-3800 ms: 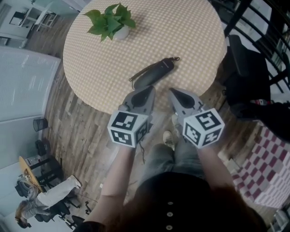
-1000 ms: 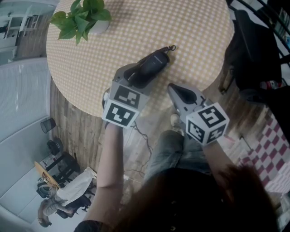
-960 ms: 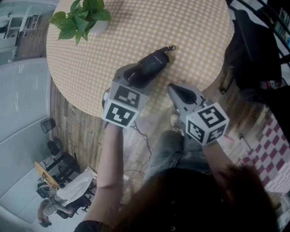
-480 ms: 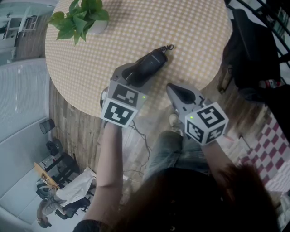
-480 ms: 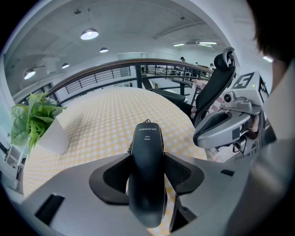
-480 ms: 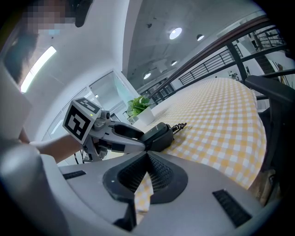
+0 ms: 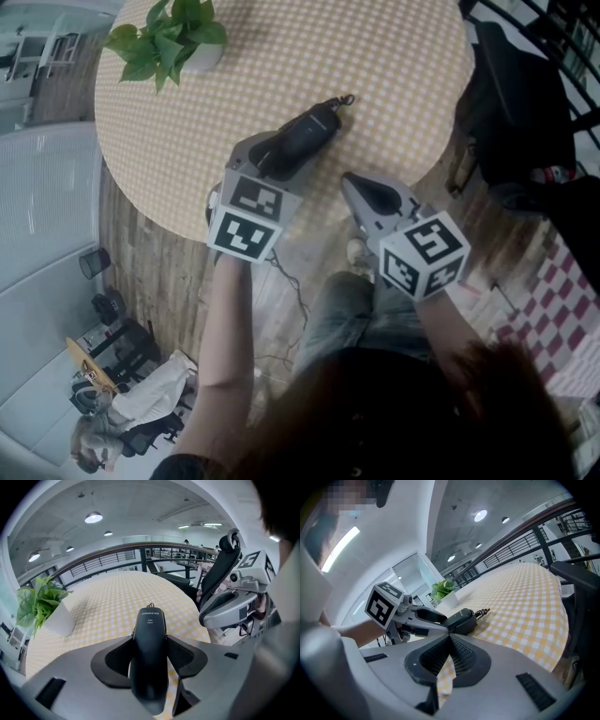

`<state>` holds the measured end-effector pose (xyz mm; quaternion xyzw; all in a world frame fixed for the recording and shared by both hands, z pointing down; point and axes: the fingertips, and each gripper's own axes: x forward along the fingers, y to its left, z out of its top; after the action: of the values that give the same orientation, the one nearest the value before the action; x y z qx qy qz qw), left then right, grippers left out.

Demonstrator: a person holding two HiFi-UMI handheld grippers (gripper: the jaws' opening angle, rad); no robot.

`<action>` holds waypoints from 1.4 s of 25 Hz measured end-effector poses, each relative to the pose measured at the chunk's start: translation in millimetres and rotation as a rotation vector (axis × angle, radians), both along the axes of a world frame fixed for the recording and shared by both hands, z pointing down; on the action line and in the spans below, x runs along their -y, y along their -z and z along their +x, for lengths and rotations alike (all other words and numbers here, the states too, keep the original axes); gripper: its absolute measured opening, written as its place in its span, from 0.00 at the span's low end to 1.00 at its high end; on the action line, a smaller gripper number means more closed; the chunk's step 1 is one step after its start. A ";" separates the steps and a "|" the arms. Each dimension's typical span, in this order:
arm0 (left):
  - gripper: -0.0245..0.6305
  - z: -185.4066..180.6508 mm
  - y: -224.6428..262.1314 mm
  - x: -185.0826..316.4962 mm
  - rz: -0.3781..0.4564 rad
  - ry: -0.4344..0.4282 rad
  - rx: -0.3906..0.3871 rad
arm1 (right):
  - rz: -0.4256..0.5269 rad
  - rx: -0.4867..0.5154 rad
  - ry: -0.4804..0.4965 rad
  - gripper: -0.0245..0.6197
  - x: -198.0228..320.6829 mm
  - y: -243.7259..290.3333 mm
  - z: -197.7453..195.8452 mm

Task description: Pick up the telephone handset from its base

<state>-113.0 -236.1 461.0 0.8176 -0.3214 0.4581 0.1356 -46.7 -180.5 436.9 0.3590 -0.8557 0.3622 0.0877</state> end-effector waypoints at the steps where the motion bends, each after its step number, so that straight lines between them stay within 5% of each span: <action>1: 0.40 -0.4 0.6 -0.4 0.002 0.002 0.000 | 0.002 -0.002 0.001 0.05 -0.4 0.8 0.9; 18: 0.39 -4.5 1.8 -5.4 -0.001 0.051 -0.067 | 0.012 0.000 0.000 0.05 -4.5 5.6 2.8; 25: 0.39 -1.6 3.0 -10.8 0.051 -0.002 0.005 | 0.016 -0.001 -0.001 0.05 -2.6 7.3 1.8; 35: 0.39 -4.4 5.6 -13.9 0.015 0.037 -0.073 | 0.018 -0.004 -0.003 0.05 -1.6 7.6 -2.3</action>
<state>-117.4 -222.2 455.4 0.8286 -0.3348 0.4230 0.1498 -48.9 -178.9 429.3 0.3617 -0.8582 0.3542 0.0855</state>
